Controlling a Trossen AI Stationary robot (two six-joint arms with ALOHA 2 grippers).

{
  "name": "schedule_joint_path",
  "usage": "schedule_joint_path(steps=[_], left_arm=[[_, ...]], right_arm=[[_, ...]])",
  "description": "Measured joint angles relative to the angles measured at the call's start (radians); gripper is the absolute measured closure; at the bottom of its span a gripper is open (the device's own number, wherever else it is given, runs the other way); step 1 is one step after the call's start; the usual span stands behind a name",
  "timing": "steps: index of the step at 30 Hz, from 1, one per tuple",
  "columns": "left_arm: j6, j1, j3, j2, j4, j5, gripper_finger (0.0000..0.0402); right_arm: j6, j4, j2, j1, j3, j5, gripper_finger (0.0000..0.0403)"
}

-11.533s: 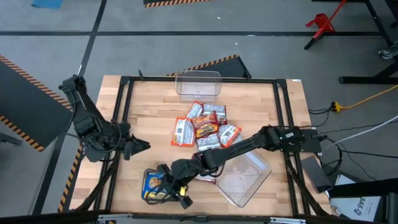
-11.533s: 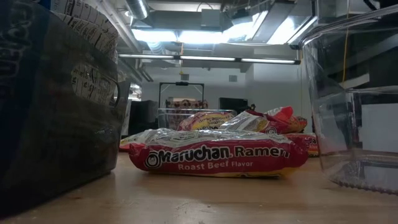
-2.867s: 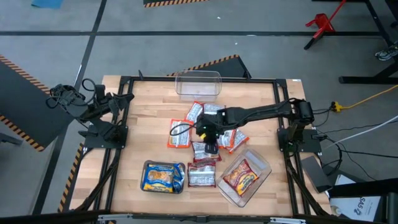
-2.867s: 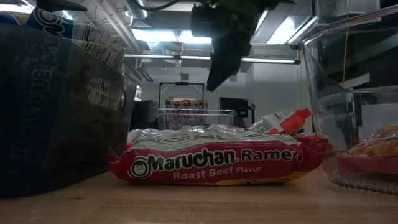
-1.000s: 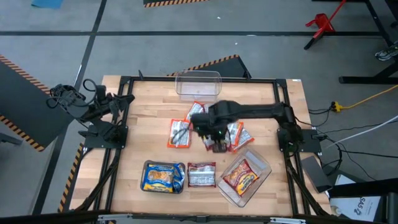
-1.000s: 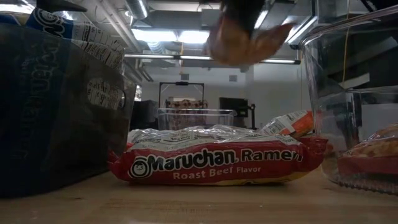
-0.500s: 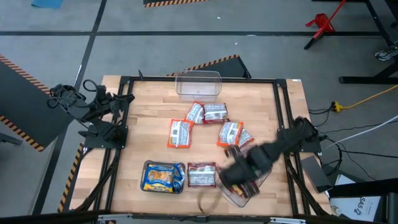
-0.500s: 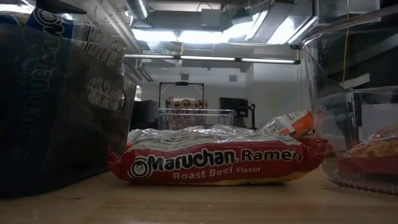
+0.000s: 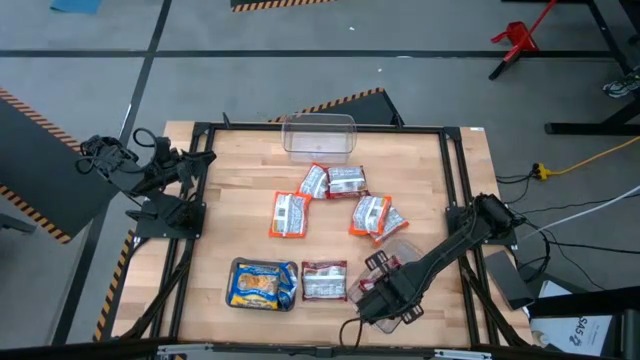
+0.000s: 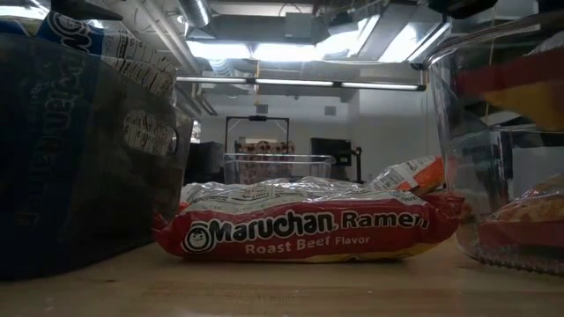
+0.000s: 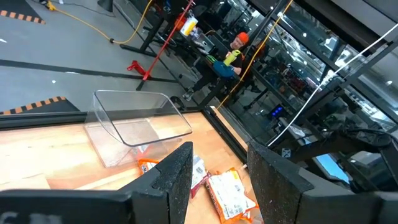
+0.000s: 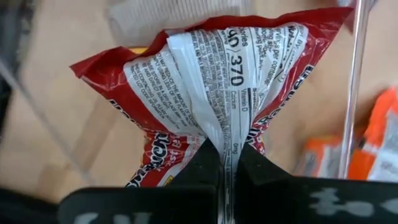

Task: Sort Maruchan noodles
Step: Put the red noodle into the bottom transparent bin

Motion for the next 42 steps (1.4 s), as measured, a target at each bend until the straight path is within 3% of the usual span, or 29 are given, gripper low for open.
schedule_joint_path(steps=[5,9,12,20,25,28,33,42], left_arm=[[-0.001,0.0,0.0,0.0,0.0,-0.001,0.0255],[-0.001,0.0,0.0,0.0,0.0,-0.018,0.0255],[-0.001,0.0,0.0,0.0,0.0,-0.031,0.0255],[-0.001,0.0,0.0,0.0,-0.007,-0.041,0.0255],[-0.001,0.0,0.0,0.0,-0.009,-0.035,0.0255],[-0.001,0.0,0.0,0.0,-0.01,-0.026,0.0255],[-0.001,0.0,0.0,0.0,-0.019,-0.027,0.0255],[-0.001,0.0,0.0,0.0,-0.036,-0.028,0.0255]], right_arm=[[-0.048,0.074,0.0,0.005,-0.015,0.022,0.0395],[-0.058,0.079,0.0,0.004,-0.016,-0.076,0.0375],[-0.027,0.102,0.0,0.004,-0.016,-0.113,0.0347],[0.013,0.063,-0.001,-0.004,-0.016,-0.064,0.0237],[0.098,0.067,-0.07,-0.006,0.005,-0.105,0.0214],[0.175,0.105,-0.112,-0.002,0.018,-0.094,0.0229],[0.201,0.109,-0.118,-0.003,-0.003,-0.06,0.0297],[0.201,0.243,-0.109,-0.003,-0.22,-0.143,0.0396]])
